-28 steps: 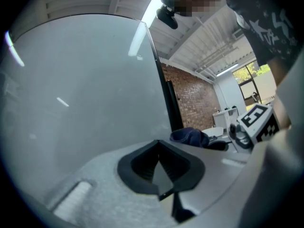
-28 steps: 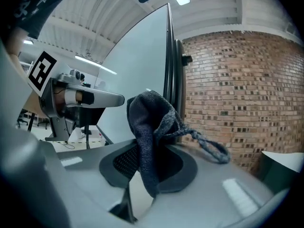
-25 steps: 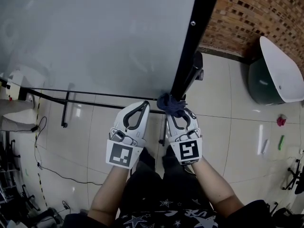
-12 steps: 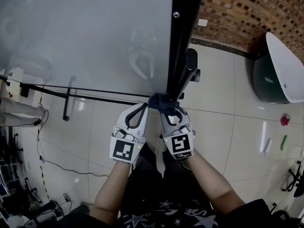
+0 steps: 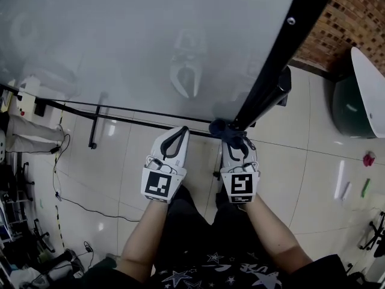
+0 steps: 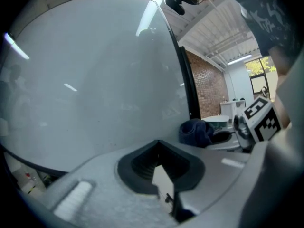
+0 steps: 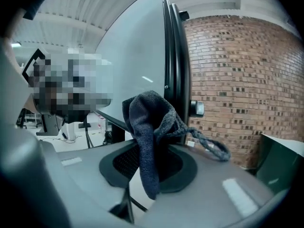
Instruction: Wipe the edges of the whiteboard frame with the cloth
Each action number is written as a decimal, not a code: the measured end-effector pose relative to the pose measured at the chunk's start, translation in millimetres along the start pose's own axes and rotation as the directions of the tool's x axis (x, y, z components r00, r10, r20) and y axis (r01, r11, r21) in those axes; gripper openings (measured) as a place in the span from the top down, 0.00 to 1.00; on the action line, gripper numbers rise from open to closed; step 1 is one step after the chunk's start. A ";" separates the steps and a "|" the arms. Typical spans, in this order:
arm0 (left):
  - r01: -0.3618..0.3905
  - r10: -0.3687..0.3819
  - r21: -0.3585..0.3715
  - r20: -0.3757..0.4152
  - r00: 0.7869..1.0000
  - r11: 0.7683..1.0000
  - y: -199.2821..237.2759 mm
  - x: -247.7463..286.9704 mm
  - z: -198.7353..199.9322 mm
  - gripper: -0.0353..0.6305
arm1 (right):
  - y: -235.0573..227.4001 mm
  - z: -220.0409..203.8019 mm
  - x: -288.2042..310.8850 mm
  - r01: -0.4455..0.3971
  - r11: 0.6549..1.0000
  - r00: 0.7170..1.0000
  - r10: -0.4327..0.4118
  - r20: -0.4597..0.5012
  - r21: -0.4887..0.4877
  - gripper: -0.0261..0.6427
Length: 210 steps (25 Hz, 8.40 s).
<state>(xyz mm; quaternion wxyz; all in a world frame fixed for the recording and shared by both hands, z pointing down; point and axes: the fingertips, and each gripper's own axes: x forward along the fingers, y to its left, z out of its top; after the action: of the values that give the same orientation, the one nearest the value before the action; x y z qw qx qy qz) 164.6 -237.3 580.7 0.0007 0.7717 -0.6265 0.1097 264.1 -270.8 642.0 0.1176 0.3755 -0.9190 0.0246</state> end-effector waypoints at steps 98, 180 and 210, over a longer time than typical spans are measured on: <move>0.070 -0.077 -0.085 -0.076 0.994 0.994 461.9 -192.4 -115.1 0.94 | 386.0 64.1 276.8 0.063 0.998 0.979 -0.058 -0.196 0.019 0.84; -0.088 0.083 -0.081 -0.058 0.995 0.993 776.9 -404.7 -174.6 0.94 | 719.5 110.2 503.8 -0.141 0.988 0.968 0.151 -0.202 0.065 0.84; 0.047 -0.047 -0.001 0.133 0.990 0.999 902.7 -360.5 -101.3 0.94 | 830.3 380.2 497.6 -0.071 0.769 0.990 0.134 0.051 -0.635 0.84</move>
<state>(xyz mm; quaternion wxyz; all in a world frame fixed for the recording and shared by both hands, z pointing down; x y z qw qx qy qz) -794.2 -68.8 495.1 -0.0370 0.7919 -0.6069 0.0567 -732.4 -67.0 425.3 0.1922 0.2644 -0.8974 -0.2964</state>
